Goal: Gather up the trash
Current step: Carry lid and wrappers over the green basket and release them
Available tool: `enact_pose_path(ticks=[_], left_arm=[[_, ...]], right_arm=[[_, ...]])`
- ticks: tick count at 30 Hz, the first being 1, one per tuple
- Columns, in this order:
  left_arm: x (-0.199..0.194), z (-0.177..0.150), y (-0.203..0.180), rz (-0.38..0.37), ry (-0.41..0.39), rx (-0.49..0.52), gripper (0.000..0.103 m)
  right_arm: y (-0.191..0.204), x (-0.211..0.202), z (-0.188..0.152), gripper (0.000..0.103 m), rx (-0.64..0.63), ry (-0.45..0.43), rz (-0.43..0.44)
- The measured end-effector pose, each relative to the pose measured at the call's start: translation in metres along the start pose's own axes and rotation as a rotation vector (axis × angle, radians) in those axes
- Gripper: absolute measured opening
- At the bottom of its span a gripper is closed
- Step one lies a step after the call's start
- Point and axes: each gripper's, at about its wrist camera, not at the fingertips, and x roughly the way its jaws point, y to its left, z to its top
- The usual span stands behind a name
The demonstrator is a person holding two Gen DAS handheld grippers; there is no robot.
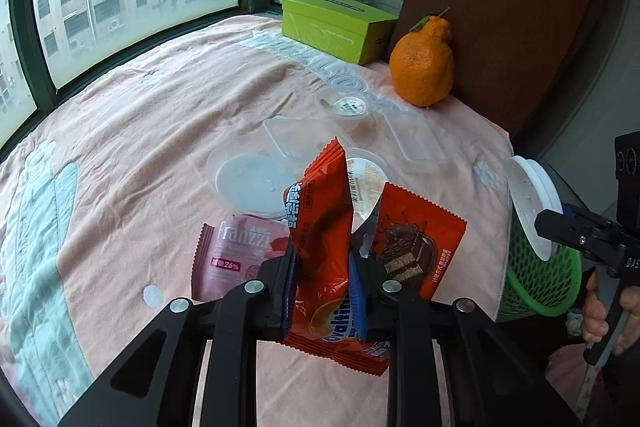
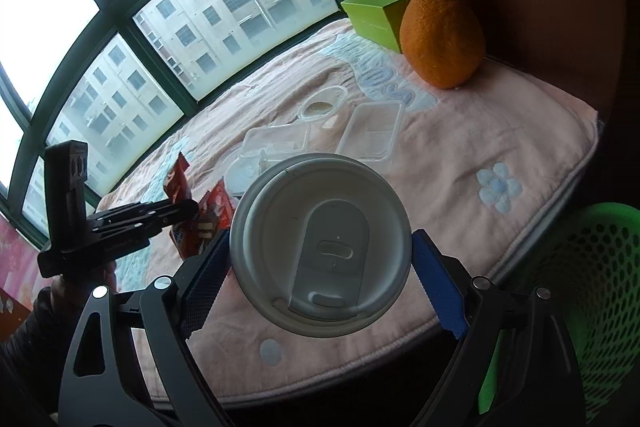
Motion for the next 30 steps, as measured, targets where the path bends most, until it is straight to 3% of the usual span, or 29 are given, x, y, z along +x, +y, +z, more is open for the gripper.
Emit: enact_pose_path(ticks=[7, 21, 30], left_arm=[[-0.002, 0.001, -0.041, -0.069, 0.006, 0.028, 0.022], [0.032, 0.007, -0.146, -0.197, 0.067, 0.133, 0.022], [0.053, 0.012, -0.206, -0.230, 0.120, 0.206, 0.022]], right_arm=[[-0.038, -0.027, -0.025, 0.088, 0.043, -0.001, -0.091], [-0.144, -0.077, -0.080, 0.088, 0.217, 0.027, -0.288], [-0.183, -0.112, -0.099, 0.093, 0.316, -0.022, -0.301]])
